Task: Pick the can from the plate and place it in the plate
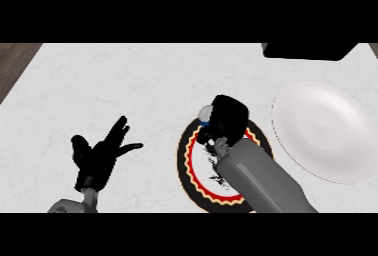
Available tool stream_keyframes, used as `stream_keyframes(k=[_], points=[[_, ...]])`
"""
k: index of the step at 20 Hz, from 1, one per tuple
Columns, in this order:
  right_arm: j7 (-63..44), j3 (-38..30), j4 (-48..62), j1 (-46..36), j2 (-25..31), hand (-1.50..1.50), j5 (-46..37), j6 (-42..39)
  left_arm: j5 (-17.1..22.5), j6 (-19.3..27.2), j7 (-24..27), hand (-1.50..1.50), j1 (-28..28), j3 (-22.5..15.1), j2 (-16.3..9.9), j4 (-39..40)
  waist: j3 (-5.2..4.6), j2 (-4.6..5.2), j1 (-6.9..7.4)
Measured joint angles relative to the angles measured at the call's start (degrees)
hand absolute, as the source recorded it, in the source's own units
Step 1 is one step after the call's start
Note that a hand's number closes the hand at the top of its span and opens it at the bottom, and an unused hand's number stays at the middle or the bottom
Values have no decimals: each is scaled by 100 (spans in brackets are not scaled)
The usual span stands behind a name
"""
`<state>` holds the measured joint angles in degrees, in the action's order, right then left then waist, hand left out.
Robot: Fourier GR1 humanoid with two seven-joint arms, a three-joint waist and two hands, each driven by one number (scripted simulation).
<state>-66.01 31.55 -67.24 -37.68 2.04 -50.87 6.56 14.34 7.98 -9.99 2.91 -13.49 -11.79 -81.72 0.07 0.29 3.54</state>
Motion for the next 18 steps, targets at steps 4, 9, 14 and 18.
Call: stream_keyframes(k=[4,9,14,18], points=[[-48,32,262,-540,-77,150,-769,510,4,-17,-24,0,32,5,3,32,-1,-4,15],[-237,-75,409,-1082,-101,150,-1728,916,-31,33,-34,0,10,16,13,39,4,-29,-20],[-350,-509,340,-1195,-106,150,-2541,1329,-38,84,-73,0,-88,45,-11,-39,9,-55,-119],[-364,-945,123,-1005,-112,150,-3112,1675,-26,135,-113,0,-194,88,-34,-120,14,-70,-226]])
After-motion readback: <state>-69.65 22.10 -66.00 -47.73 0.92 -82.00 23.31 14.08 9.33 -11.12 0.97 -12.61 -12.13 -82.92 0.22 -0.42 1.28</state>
